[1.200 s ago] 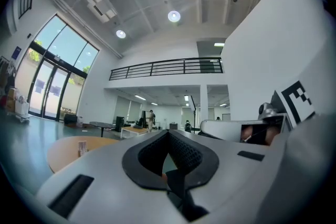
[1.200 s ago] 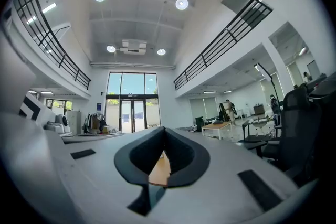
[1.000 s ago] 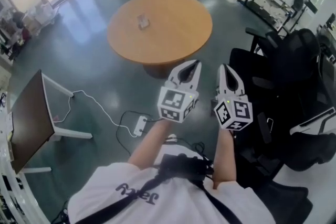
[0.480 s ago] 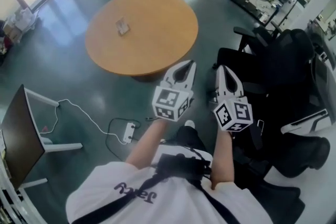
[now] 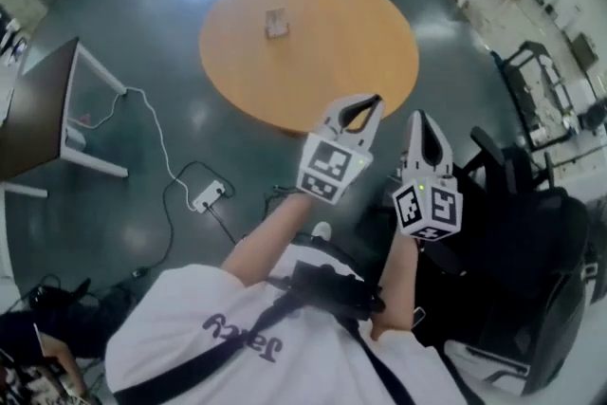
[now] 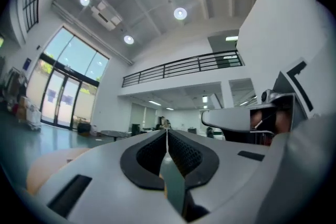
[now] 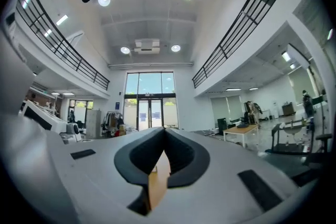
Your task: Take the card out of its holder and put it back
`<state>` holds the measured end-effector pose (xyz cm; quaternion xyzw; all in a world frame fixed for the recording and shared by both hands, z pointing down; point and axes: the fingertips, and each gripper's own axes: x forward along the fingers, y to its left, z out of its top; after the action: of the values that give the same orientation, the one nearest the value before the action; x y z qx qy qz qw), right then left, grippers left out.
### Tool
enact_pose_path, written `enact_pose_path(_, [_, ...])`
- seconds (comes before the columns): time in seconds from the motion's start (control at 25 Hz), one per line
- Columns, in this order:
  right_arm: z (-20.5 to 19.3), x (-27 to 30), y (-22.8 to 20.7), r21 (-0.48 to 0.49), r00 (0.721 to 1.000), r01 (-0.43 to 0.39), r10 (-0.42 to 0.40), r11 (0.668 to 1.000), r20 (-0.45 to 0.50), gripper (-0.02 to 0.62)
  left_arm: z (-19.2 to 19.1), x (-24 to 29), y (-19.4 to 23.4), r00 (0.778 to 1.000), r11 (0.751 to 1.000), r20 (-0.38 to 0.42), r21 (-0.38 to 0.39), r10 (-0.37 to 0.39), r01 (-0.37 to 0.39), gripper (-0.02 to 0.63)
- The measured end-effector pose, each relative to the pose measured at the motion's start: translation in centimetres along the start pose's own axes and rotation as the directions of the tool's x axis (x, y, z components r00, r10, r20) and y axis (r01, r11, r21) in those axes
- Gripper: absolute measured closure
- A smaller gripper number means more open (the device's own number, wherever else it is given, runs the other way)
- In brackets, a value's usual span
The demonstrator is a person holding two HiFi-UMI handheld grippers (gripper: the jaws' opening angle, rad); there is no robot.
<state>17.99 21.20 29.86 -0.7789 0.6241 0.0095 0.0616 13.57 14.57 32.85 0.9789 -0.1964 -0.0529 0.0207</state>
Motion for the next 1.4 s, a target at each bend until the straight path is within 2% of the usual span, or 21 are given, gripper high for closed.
enact_pose_path(0.08, [0.0, 2.5, -0.4, -0.011, 0.999, -0.036, 0.036, 0.999, 0.009, 0.572, 0.4, 0.4, 2.0, 0.997, 0.996, 0.004, 0.025, 0.08, -0.08, 0.595])
enact_pose_path(0.16, [-1.2, 5.5, 1.0, -0.024, 0.992, -0.124, 0.124, 0.992, -0.006, 0.572, 0.6, -0.8, 4.9, 0.981, 0.981, 0.011, 0.027, 0.192, -0.192, 0.595])
enact_pose_path(0.2, [-2.1, 6.7, 1.8, -0.028, 0.982, -0.187, 0.187, 0.982, -0.022, 0.572, 0.5, -1.6, 6.1, 0.966, 0.966, 0.013, 0.025, 0.258, -0.259, 0.595])
enact_pose_path(0.32, [-4.2, 8.9, 4.3, -0.018, 0.934, -0.354, 0.352, 0.935, -0.056, 0.572, 0.1, -3.7, 9.0, 0.898, 0.897, 0.016, 0.026, 0.44, -0.44, 0.595])
enact_pose_path(0.4, [-4.7, 10.1, 5.8, -0.006, 0.908, -0.415, 0.414, 0.91, -0.062, 0.572, -0.1, -4.7, 10.6, 0.865, 0.865, 0.017, 0.021, 0.501, -0.501, 0.595])
enact_pose_path(0.6, [-5.1, 13.1, 9.1, 0.033, 0.846, -0.529, 0.53, 0.848, -0.062, 0.572, -0.7, -5.9, 14.4, 0.822, 0.822, -0.008, 0.0, 0.57, -0.57, 0.595])
enact_pose_path(0.68, [-5.3, 14.6, 10.0, 0.028, 0.835, -0.544, 0.544, 0.839, -0.08, 0.572, -0.7, -5.3, 15.8, 0.821, 0.821, -0.013, -0.012, 0.571, -0.571, 0.595])
enact_pose_path(0.84, [-5.8, 18.3, 10.6, 0.04, 0.817, -0.566, 0.567, 0.823, -0.109, 0.572, -0.7, -2.4, 18.5, 0.84, 0.84, -0.015, -0.017, 0.542, -0.542, 0.595])
enact_pose_path(1.12, [-6.0, 24.6, 10.5, 0.017, 0.846, -0.522, 0.521, 0.853, -0.113, 0.572, -0.1, 0.4, 23.8, 0.846, 0.846, -0.006, -0.001, 0.533, -0.533, 0.595])
enact_pose_path(1.32, [-7.0, 27.7, 12.0, 0.009, 0.85, -0.517, 0.515, 0.856, -0.114, 0.572, -1.0, 0.7, 27.7, 0.859, 0.859, -0.017, -0.007, 0.512, -0.512, 0.595])
enact_pose_path(1.4, [-7.8, 28.5, 12.5, -0.014, 0.85, -0.516, 0.51, 0.856, -0.129, 0.572, -1.6, 0.9, 29.2, 0.861, 0.861, -0.032, 0.017, 0.508, -0.508, 0.595])
